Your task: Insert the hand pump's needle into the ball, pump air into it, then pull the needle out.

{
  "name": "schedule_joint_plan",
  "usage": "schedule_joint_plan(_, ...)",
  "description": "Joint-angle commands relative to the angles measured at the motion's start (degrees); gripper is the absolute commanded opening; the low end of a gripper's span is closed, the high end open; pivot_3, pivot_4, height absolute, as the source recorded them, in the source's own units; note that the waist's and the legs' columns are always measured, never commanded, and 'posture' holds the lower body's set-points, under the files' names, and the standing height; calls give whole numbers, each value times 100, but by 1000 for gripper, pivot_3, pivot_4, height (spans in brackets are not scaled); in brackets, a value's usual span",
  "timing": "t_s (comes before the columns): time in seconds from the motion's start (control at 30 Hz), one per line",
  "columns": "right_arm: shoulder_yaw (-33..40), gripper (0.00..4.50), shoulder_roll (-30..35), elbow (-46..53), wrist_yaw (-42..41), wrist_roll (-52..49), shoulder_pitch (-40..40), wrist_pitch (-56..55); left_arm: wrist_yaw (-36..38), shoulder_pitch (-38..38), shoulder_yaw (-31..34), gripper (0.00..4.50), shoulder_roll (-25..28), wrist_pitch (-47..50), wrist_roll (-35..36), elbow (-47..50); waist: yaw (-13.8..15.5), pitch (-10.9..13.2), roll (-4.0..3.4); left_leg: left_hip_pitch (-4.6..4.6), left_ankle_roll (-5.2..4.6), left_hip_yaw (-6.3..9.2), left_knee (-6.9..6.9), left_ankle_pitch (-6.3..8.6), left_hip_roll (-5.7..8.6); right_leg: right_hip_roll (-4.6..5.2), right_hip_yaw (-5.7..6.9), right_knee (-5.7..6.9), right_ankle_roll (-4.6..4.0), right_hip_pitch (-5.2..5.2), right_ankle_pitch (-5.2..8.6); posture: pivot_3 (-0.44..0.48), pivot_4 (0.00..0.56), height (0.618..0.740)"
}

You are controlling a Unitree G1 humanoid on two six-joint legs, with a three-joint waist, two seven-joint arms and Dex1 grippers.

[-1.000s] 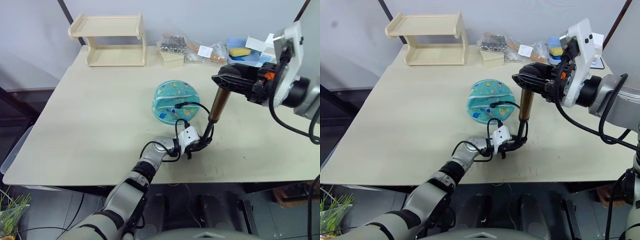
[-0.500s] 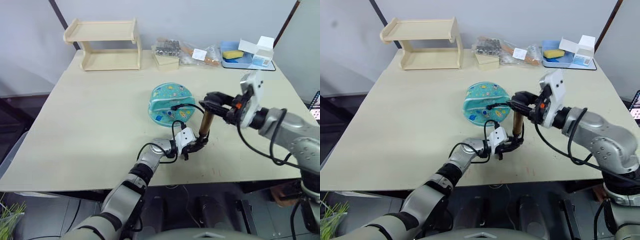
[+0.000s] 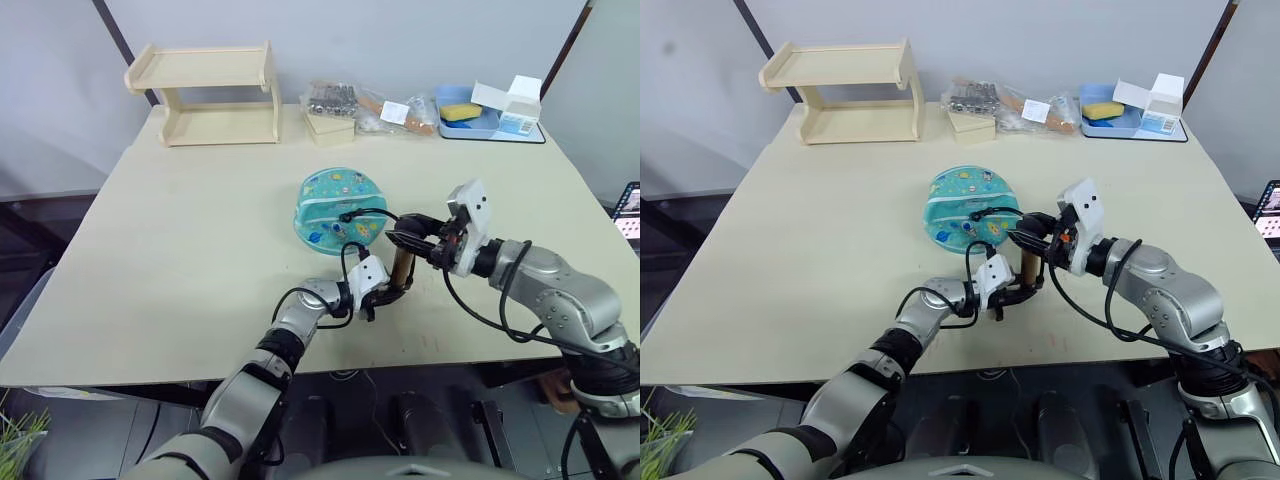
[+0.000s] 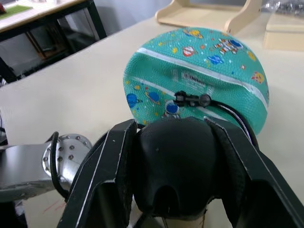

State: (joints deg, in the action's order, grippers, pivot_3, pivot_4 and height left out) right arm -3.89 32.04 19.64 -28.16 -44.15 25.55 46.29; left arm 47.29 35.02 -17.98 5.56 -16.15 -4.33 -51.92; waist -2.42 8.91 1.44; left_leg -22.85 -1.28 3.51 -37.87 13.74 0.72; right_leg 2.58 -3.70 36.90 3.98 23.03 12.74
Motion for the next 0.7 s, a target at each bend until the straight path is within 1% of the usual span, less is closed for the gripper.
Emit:
schedule_joint_plan(0.03,899,1740,241,712,222,-763,681,443,-84,-173,-49,1043,112,133,-233,-520,7,4,-4,-8,0,-1,0,0,2,4,-2,0,0,7,0,0,150,740)
schedule_joint_plan(0.17,1580,1740,580,894,606,-1762,1414,1009,-114,-170,-58,1043,65,94,-245,-609,31,17,-15,-31,0,-2,0,0,8,12,-1,-6,3,22,0,0,150,740)
schedule_joint_plan(0.2,1696,1740,677,876,708,-1987,1579,1142,-116,-165,-58,1043,54,85,-244,-627,35,17,-15,-84,-1,6,-17,-1,11,16,4,-4,13,69,-7,0,150,740)
schedule_joint_plan(0.23,1823,1740,799,829,796,-2256,1790,1264,-118,-159,-51,1043,35,86,-233,-644,43,19,-19,-93,-1,10,-19,-1,12,16,9,-3,13,74,-8,0,150,740)
schedule_joint_plan(0.3,1972,1740,966,699,971,-2622,2163,1440,-114,-152,-48,1043,1,93,-225,-669,50,23,-25,-96,-1,9,-20,-1,13,20,10,-4,14,75,-8,0,150,740)
schedule_joint_plan(0.37,1975,1740,1053,632,1104,-2807,2298,1530,-110,-144,-44,1043,-16,92,-223,-680,53,34,-42,-100,-3,2,-19,0,22,32,5,-7,20,76,-11,0,150,740)
schedule_joint_plan(0.47,1730,1740,1170,633,1073,-2696,2178,1602,-103,-127,-37,1043,-23,92,-232,-692,62,33,-41,-100,-3,6,-20,0,23,32,9,-8,21,75,-11,0,150,740)
schedule_joint_plan(0.53,1413,1740,1208,679,889,-2300,1891,1529,-104,-128,-40,1043,-27,101,-247,-694,63,32,-42,-99,-3,5,-19,0,23,31,9,-7,21,75,-11,0,150,740)
schedule_joint_plan(0.63,1151,1740,942,565,779,-2010,1542,1348,-107,-144,-48,1043,-25,110,-259,-692,48,23,-41,-87,-3,5,-19,1,21,27,9,-7,22,64,-11,0,150,740)
schedule_joint_plan(0.7,796,1740,840,514,584,-1578,1217,1136,-111,-166,-56,1043,-21,112,-263,-676,41,12,-41,-81,-3,4,-21,0,21,25,8,-6,22,58,-11,0,150,740)
